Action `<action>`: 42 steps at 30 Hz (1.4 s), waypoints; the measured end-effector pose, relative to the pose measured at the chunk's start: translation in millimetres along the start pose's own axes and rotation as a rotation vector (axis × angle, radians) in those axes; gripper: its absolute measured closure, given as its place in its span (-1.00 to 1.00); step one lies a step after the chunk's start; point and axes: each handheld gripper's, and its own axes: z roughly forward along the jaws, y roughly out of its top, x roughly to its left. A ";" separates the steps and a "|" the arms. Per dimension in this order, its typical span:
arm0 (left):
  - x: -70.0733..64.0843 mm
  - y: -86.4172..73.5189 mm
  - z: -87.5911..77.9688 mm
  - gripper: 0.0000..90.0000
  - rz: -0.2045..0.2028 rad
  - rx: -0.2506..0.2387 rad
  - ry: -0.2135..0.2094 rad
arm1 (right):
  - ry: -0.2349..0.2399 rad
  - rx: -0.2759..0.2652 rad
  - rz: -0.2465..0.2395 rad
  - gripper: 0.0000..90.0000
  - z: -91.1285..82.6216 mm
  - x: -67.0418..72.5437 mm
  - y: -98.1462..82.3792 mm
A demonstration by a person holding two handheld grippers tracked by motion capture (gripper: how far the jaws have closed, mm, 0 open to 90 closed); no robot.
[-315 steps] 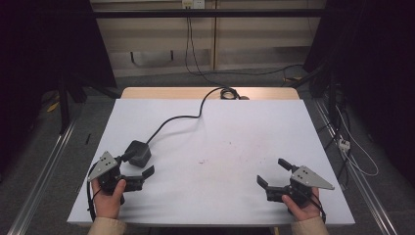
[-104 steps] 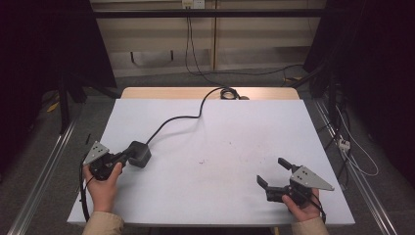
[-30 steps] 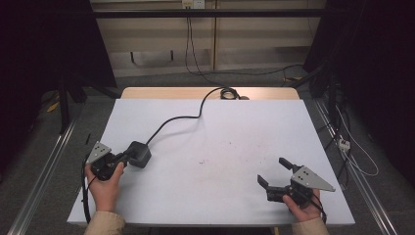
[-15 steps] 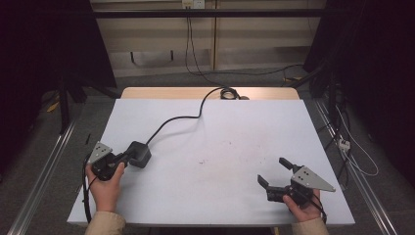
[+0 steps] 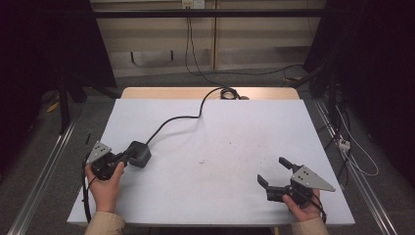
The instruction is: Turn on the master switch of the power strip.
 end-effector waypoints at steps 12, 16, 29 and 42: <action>-0.6 -0.3 0.3 1.00 0.001 -0.007 0.003 | 0.001 0.000 0.001 -0.93 0.0 -0.2 -0.2; -0.6 -0.3 0.4 1.00 0.001 -0.009 0.006 | 0.000 0.001 0.000 -0.93 0.2 0.0 -0.2; 0.9 1.0 -1.1 1.00 -0.010 -0.013 0.013 | 0.003 -0.002 0.001 -0.93 0.3 -0.2 -0.1; -1.3 4.9 -3.7 1.00 -0.008 -0.033 0.000 | 0.002 -0.003 0.000 -0.93 0.1 -0.4 0.1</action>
